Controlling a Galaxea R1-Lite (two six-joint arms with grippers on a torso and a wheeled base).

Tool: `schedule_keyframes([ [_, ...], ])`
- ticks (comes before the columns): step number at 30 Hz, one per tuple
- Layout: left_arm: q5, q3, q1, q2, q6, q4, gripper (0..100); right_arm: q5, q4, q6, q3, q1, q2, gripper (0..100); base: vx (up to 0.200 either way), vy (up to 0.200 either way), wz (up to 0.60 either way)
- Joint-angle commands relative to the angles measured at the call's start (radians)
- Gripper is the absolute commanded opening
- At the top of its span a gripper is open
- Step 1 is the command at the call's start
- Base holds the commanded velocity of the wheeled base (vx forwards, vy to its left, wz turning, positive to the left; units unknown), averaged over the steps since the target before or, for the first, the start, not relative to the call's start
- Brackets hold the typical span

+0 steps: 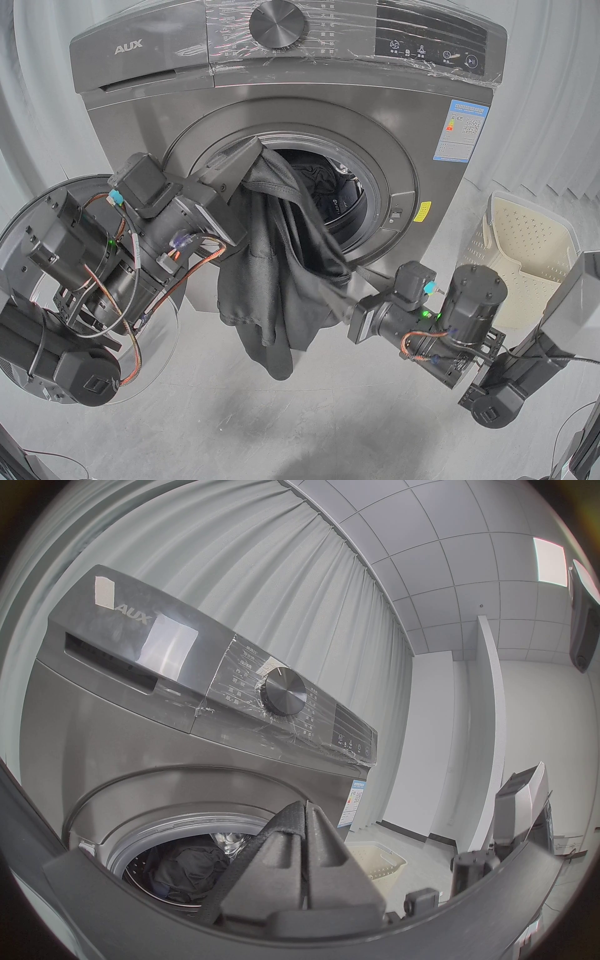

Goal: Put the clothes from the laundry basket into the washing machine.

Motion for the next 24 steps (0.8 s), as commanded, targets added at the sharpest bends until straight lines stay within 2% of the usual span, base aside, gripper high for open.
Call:
schedule_keyframes([
  [1,0.000,-0.003,0.003,0.009,-0.001,0.000,0,0.007,0.005,-0.001,0.046,0.028,0.087,100,0.000,0.000,0.00],
  [6,0.000,-0.001,-0.001,0.008,-0.001,0.000,0,0.020,0.005,-0.003,0.058,0.030,0.125,100,0.000,0.000,0.00],
  [11,0.000,-0.001,-0.001,0.006,-0.001,0.000,0,0.023,-0.003,-0.006,0.009,0.031,0.162,100,0.000,0.000,0.00],
  [13,0.000,-0.001,-0.001,0.006,-0.001,0.000,0,0.026,-0.005,-0.012,-0.040,0.030,0.180,100,0.000,0.000,0.00],
  [16,0.000,0.001,-0.001,0.006,-0.001,0.000,0,0.043,-0.005,-0.014,-0.074,0.022,0.191,100,0.000,0.000,0.00],
  [20,0.000,0.004,-0.001,0.008,-0.001,-0.002,0,0.090,-0.015,-0.017,-0.115,0.010,0.210,100,0.000,0.000,0.00],
  [21,0.000,0.004,-0.001,0.009,-0.001,-0.002,0,0.127,-0.034,-0.014,-0.117,0.008,0.214,100,0.000,0.000,0.00],
  [22,0.000,0.004,-0.001,0.009,-0.001,-0.002,0,0.132,-0.035,-0.014,-0.117,0.008,0.216,100,0.000,0.000,0.00],
  [23,0.000,0.004,-0.001,0.009,-0.001,-0.002,0,0.168,-0.061,-0.011,-0.106,0.011,0.217,100,0.000,0.000,0.00],
  [24,0.000,0.002,0.000,0.009,-0.001,-0.002,0,0.185,-0.075,-0.009,-0.097,0.014,0.217,100,0.000,0.000,0.00],
])
